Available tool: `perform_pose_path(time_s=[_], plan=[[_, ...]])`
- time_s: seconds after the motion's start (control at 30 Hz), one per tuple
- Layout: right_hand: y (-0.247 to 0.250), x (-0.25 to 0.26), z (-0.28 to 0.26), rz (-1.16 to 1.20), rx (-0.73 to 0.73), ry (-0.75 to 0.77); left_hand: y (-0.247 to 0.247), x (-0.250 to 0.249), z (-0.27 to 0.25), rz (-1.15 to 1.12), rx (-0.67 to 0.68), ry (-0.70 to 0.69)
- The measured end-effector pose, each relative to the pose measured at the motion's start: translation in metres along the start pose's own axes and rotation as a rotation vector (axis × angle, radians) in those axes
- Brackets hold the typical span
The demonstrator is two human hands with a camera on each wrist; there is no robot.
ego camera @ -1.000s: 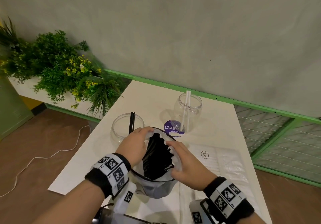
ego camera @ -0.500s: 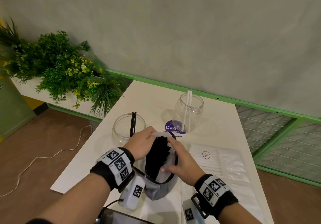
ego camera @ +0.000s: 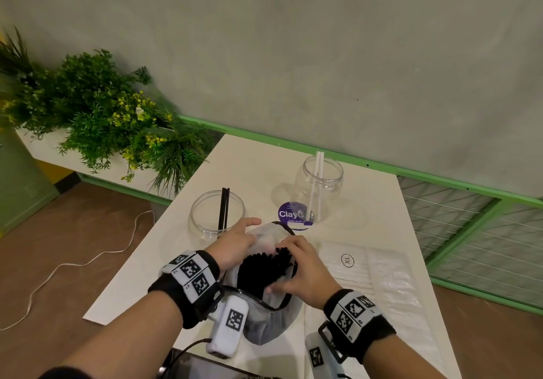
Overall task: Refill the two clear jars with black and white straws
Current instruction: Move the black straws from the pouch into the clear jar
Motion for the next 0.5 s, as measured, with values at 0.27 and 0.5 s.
perform_pose_path(time_s=[0.27, 0.5], plan=[[0.011, -0.002, 0.005, 0.008, -0.134, -0.014, 0.010, -0.008, -0.021, 0.254, -0.117, -0.267], [0.013, -0.003, 0.005, 0.123, -0.130, -0.049, -0.012, -0.013, -0.084, 1.073, 0.056, -0.050]])
Point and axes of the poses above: each hand's wrist, its own z-axis towards the middle knuckle, its own y-axis out of the back of the hand, x = y × z, the point moved 2 cm from there along z, towards the middle knuckle, and after that the axes turned 7 degrees about x, right-handed, at the moved point
